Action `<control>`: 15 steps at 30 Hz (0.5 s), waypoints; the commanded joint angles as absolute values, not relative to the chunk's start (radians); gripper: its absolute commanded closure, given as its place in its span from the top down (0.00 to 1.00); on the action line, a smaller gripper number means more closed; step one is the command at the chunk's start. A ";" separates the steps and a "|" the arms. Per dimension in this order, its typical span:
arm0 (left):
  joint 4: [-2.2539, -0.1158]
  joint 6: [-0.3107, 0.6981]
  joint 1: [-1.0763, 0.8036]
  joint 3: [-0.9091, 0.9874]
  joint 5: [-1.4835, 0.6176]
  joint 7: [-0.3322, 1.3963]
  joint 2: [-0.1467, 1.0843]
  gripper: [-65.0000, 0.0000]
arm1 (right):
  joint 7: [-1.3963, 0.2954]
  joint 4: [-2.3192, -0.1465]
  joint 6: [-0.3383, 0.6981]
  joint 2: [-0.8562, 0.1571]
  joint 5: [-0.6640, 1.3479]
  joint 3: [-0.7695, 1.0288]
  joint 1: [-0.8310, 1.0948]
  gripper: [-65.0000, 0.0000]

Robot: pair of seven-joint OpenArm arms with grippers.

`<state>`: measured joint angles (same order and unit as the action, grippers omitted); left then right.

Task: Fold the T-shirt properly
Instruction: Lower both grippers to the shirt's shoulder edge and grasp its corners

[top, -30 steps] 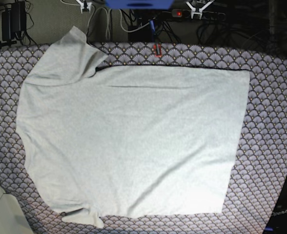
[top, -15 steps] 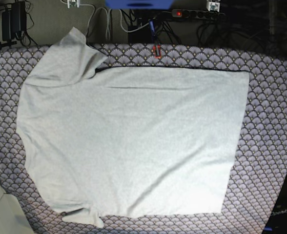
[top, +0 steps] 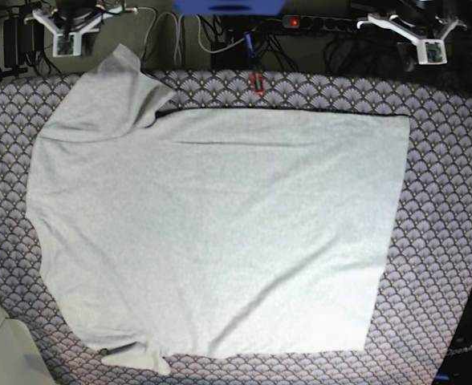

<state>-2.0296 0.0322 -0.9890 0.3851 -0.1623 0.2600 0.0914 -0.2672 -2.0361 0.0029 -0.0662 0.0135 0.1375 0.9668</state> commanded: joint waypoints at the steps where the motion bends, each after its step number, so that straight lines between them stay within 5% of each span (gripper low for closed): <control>1: -2.026 0.012 -0.981 0.414 -0.182 0.283 0.099 0.01 | -0.285 -2.038 0.005 -0.073 0.038 0.156 0.952 0.00; 4: -2.026 0.013 -0.934 0.460 -0.280 0.386 0.105 0.06 | -0.340 -2.034 0.007 -0.110 0.137 0.219 0.881 0.10; 8: -2.022 0.013 -0.852 0.559 -0.450 0.521 0.125 0.39 | -0.456 -2.029 0.007 -0.166 0.361 0.329 0.780 0.33; 12: -2.020 0.047 -0.776 0.654 -0.555 0.607 0.125 0.57 | -0.562 -2.018 0.007 -0.209 0.573 0.420 0.700 0.43; 15: -2.018 0.094 -0.688 0.710 -0.559 0.696 0.117 0.60 | -0.668 -1.986 0.008 -0.239 0.696 0.458 0.631 0.45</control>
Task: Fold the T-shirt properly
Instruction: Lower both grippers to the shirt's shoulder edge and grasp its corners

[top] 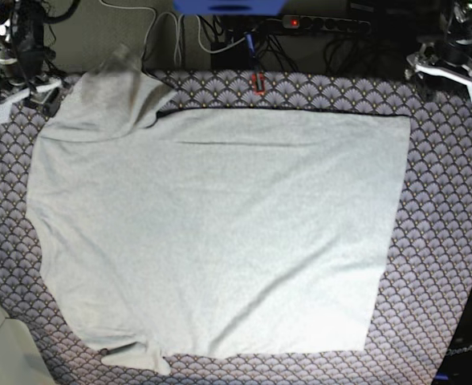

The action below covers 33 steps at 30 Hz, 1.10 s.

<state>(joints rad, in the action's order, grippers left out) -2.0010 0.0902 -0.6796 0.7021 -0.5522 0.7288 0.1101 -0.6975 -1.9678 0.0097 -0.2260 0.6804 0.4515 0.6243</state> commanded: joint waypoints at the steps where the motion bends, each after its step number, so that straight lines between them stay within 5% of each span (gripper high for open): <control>1: -2.017 0.104 -0.659 0.731 -0.559 0.731 0.117 0.60 | -0.710 -1.974 0.010 -0.242 0.731 0.466 0.615 0.45; 11: -2.000 0.113 -0.515 0.774 -0.558 0.875 0.116 0.60 | -0.891 -1.736 0.292 -0.186 0.777 0.570 0.464 0.45; 25: -1.827 0.113 -0.449 0.779 -0.558 0.871 0.116 0.60 | -0.891 -1.627 0.298 -0.205 0.777 0.559 0.440 0.43; 33: -1.675 0.114 -0.386 0.774 -0.559 0.869 0.116 0.60 | -0.891 -1.629 0.298 -0.193 0.777 0.435 0.472 0.28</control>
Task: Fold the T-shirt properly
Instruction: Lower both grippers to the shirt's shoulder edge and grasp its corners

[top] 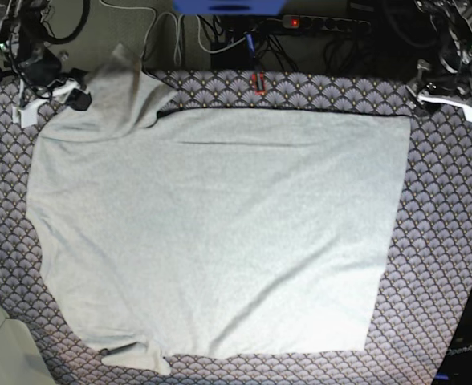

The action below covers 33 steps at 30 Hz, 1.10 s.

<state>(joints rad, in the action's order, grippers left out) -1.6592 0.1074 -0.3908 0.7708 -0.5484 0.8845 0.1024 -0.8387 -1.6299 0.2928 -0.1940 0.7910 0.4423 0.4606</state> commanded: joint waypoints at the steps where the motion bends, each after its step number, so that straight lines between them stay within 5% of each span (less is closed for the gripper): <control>1: -1.659 0.114 -0.374 0.774 -0.559 0.869 0.116 0.60 | -0.891 -1.629 0.298 -0.193 0.777 0.424 0.472 0.26; 12: -1.586 0.114 -0.262 0.684 -0.559 0.868 0.117 0.60 | -0.888 -1.629 0.298 -0.199 0.776 0.412 0.466 0.00; 23: -1.554 0.111 -0.246 0.630 -0.455 0.868 0.038 0.59 | -0.889 -1.629 0.298 -0.199 0.776 0.412 0.469 0.00; 26: -1.508 0.111 -0.246 0.630 -0.449 0.866 0.030 0.40 | -0.889 -1.629 0.298 -0.199 0.776 0.412 0.469 0.00; 29: -1.488 0.111 -0.245 0.631 -0.449 0.866 0.028 0.00 | -0.889 -1.632 0.298 -0.200 0.776 0.412 0.466 0.00; 33: -1.523 0.111 -0.245 0.631 -0.449 0.866 0.035 0.01 | -0.885 -1.666 0.298 -0.229 0.776 0.412 0.450 0.00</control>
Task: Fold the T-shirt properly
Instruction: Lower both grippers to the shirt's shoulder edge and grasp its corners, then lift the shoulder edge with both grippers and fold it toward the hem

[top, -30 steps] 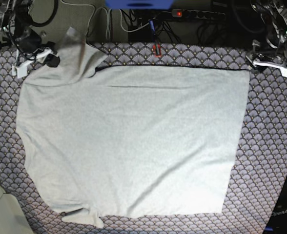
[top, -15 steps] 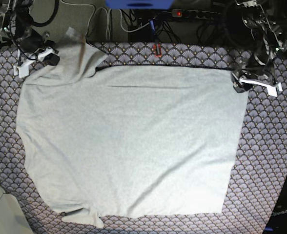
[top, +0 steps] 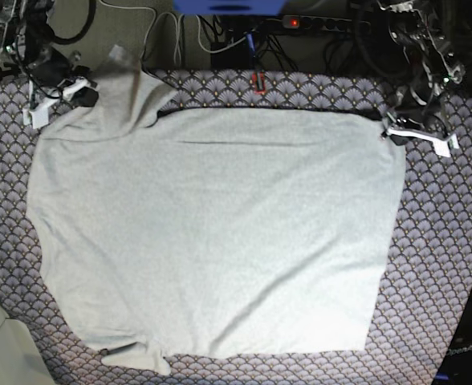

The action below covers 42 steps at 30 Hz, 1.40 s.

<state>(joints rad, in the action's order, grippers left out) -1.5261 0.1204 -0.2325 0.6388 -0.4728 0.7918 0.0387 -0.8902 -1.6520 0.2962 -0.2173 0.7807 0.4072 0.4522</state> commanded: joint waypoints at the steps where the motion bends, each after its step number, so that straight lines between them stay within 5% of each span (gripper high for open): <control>1: -1.550 0.111 -0.242 0.631 -0.449 0.866 0.035 0.00 | -0.883 -1.682 0.298 -0.239 0.777 0.412 0.447 0.00; 15: -1.652 0.107 0.005 0.622 -0.369 0.878 0.028 0.01 | -0.889 -1.742 0.298 -0.374 0.774 0.412 0.194 0.00; 29: -1.339 0.110 0.302 0.622 -0.265 0.869 0.038 0.01 | -0.878 -1.360 0.298 -0.479 0.774 0.231 -0.176 0.00; 42: -1.187 0.111 0.484 0.599 -0.120 0.788 0.038 0.01 | -0.754 -1.147 0.298 -0.446 0.561 0.105 -0.381 0.00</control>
<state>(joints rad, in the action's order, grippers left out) -1.1728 0.1055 0.4572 0.6048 -0.1146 0.8074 0.0307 -0.7830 -1.1313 0.2928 -0.4187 0.5587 0.0971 -0.3458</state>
